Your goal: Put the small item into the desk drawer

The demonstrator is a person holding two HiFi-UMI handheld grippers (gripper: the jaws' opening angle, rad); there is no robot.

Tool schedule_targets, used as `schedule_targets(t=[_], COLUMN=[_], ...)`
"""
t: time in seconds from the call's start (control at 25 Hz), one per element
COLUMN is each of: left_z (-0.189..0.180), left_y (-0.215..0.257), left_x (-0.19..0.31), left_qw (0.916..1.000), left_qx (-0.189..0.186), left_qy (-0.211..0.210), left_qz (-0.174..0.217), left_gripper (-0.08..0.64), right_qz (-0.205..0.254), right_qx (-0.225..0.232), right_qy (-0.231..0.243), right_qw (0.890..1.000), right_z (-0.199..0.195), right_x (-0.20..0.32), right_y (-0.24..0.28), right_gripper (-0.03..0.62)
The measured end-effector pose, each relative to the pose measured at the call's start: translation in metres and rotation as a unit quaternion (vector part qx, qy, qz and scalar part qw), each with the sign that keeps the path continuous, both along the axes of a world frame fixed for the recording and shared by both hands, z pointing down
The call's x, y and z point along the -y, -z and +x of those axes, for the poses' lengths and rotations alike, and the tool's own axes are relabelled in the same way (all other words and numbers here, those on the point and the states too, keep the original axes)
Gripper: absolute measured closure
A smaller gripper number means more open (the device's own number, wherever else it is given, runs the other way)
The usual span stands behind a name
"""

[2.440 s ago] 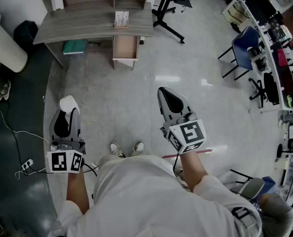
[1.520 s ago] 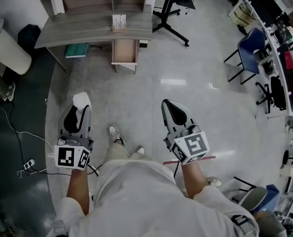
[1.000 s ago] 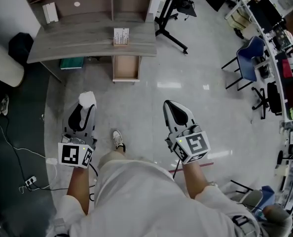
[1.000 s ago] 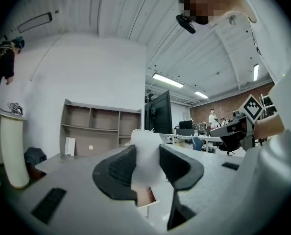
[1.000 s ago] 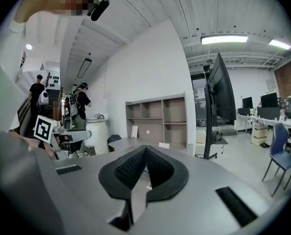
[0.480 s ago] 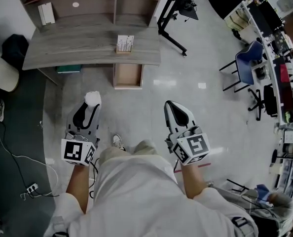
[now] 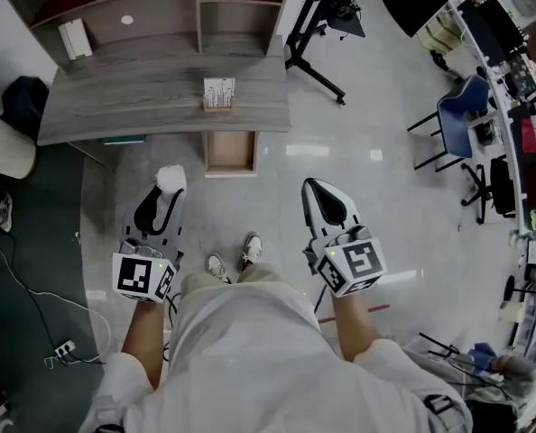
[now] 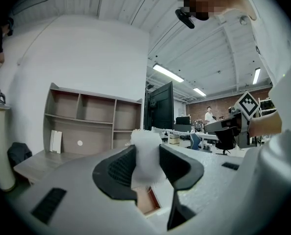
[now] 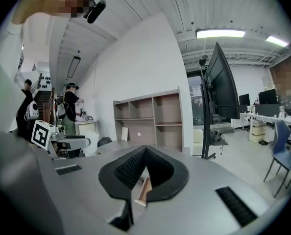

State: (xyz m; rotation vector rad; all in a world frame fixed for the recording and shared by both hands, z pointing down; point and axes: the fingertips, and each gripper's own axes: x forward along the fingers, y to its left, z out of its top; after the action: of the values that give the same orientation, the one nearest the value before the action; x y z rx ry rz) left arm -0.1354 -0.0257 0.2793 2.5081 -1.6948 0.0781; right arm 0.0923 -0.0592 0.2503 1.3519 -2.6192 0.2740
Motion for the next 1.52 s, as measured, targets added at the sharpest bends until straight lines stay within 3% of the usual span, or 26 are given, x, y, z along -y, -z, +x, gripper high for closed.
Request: schedule_targets(t=[0.12,0.4,0.84,1.24,1.52], left_z=[0.007,0.014,0.031,0.05,0.066], left_y=[-0.003,-0.033,-0.114,-0.232,-0.304], left_x=[0.014,0.046,0.086,0.126,0.155], left_qw=[0.9997,0.9988,0.9936,0.9789,0.9649], left_qx=[0.021,0.03,0.061,0.103,0.147], left_qy=[-0.005,0.003,-0.042,-0.082,-0.109], left_qz=[-0.01,-0.037,-0.085,-0.157,-0.189], left_gripper=[0.402,0.402,0.402,0.402,0.402], right_qz=[0.002,-0.016,-0.059,-0.099,-0.126], right_qx=[0.005,0.007,-0.009,-0.014,-0.01], right_qy=[0.006,0.036,0.05,0.066,0.051], right_qw=[1.0,0.999,0.997,0.993,0.991], right_z=[0.003,-0.004,-0.019,-0.031,-0.024], right_x=[0.023,0.051,0.071,0.084,0.098], right_y=[-0.002,-0.021,-0.082,-0.156,-0.202], right_gripper=[0.594,0.594,0.594,0.595,0.595])
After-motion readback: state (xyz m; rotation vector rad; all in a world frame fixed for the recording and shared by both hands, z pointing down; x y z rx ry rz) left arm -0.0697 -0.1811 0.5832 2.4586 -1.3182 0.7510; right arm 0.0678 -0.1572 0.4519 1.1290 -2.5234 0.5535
